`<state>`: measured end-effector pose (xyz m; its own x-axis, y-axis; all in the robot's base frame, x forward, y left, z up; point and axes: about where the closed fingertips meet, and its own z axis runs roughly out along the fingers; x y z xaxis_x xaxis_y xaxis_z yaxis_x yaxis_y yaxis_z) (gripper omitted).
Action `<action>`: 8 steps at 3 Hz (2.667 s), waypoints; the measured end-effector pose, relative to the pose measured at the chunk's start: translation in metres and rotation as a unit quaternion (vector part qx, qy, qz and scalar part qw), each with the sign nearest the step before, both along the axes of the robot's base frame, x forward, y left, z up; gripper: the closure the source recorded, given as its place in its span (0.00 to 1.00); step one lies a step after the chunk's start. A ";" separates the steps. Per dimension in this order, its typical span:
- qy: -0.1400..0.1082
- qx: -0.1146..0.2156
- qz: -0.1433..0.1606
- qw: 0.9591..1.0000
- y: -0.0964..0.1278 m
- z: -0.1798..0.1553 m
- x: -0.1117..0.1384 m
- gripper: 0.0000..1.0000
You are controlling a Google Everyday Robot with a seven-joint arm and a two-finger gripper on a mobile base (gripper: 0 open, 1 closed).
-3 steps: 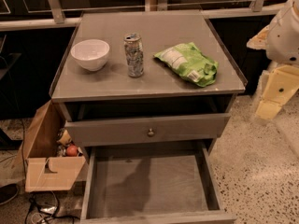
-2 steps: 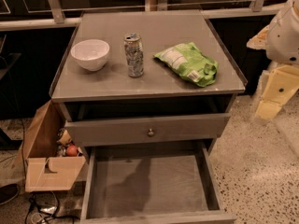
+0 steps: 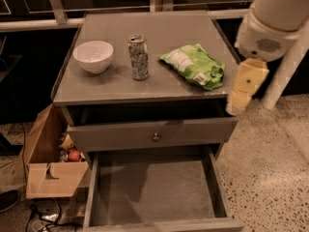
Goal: Place green rice chip bag into middle drawer
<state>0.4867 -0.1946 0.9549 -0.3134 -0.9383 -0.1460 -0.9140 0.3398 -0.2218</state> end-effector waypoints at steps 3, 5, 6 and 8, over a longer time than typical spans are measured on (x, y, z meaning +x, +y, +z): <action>0.034 0.014 -0.044 0.998 0.017 -0.017 0.044 0.00; 0.056 0.055 -0.069 0.995 0.031 -0.029 0.094 0.00; 0.065 0.061 -0.075 0.993 0.034 -0.038 0.105 0.00; 0.073 0.065 -0.080 0.992 0.039 -0.049 0.128 0.00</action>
Offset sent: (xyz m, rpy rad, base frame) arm 0.0213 0.0065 -0.0129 -0.0205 0.0501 -0.0518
